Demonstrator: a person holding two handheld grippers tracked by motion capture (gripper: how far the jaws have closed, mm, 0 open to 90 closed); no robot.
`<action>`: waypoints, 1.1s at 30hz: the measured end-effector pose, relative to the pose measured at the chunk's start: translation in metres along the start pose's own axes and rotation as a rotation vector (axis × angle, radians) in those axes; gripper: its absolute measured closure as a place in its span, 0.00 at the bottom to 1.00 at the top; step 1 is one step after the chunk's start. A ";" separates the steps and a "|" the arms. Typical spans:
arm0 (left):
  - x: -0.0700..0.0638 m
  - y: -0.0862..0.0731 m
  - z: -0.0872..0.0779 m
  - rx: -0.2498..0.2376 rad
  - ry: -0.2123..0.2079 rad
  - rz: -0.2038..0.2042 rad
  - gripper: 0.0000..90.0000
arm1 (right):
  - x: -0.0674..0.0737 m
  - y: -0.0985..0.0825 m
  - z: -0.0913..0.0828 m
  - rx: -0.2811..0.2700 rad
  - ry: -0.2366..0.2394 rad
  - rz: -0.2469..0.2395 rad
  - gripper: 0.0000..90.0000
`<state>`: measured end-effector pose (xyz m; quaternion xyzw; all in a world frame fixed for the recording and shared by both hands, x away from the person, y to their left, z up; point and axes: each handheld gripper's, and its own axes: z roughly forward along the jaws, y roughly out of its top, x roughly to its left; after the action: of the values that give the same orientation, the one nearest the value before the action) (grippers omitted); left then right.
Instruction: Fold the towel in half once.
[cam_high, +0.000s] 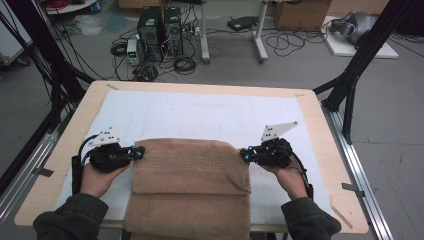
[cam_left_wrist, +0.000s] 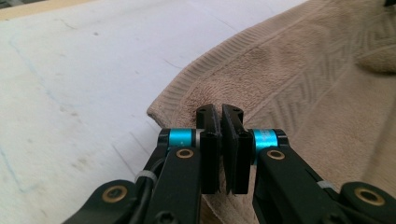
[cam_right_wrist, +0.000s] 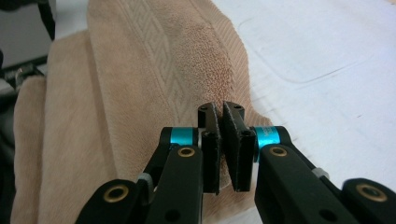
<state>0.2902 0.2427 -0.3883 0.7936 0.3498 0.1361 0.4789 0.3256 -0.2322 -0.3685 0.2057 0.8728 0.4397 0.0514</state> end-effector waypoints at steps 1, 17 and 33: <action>-0.003 -0.002 -0.002 0.003 -0.008 0.007 0.95 | 0.006 -0.003 0.000 0.002 0.014 -0.005 0.95; -0.053 -0.060 -0.057 0.005 -0.095 0.058 0.83 | 0.080 -0.040 -0.018 -0.029 0.120 -0.078 0.88; -0.002 -0.027 -0.007 0.031 -0.017 0.025 0.63 | -0.002 -0.034 0.007 -0.014 -0.042 0.056 0.60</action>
<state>0.2737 0.2542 -0.4078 0.8064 0.3378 0.1297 0.4677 0.3188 -0.2458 -0.4004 0.2390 0.8622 0.4427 0.0590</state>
